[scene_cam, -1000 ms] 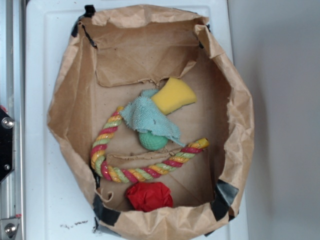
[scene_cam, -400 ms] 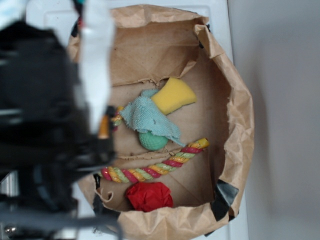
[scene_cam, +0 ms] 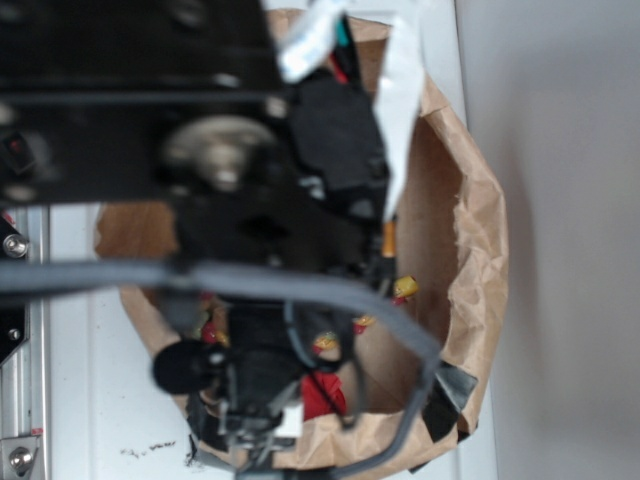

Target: Grab the multicolored rope.

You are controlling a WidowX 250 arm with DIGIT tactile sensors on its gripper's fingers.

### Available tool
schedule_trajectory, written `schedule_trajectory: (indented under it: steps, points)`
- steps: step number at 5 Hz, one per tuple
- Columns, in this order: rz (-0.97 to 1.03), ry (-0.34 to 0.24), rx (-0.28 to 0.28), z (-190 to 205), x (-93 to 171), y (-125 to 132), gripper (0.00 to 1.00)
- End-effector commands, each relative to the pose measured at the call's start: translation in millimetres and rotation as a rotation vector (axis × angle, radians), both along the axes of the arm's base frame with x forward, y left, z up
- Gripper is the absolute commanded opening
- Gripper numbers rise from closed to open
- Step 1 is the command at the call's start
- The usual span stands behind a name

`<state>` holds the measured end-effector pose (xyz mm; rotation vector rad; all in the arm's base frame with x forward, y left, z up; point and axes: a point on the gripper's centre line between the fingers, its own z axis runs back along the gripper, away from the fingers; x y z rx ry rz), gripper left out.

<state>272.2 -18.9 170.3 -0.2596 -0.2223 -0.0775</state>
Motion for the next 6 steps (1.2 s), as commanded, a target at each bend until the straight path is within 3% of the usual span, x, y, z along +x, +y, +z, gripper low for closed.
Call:
schedule_trajectory:
  steps: [1, 4, 6]
  points:
    - [-0.011, -0.042, 0.121, -8, 14, -2, 1.00]
    - [-0.011, -0.042, 0.121, -8, 14, -2, 1.00]
    - [0.018, -0.030, 0.180, -72, 28, 17, 1.00]
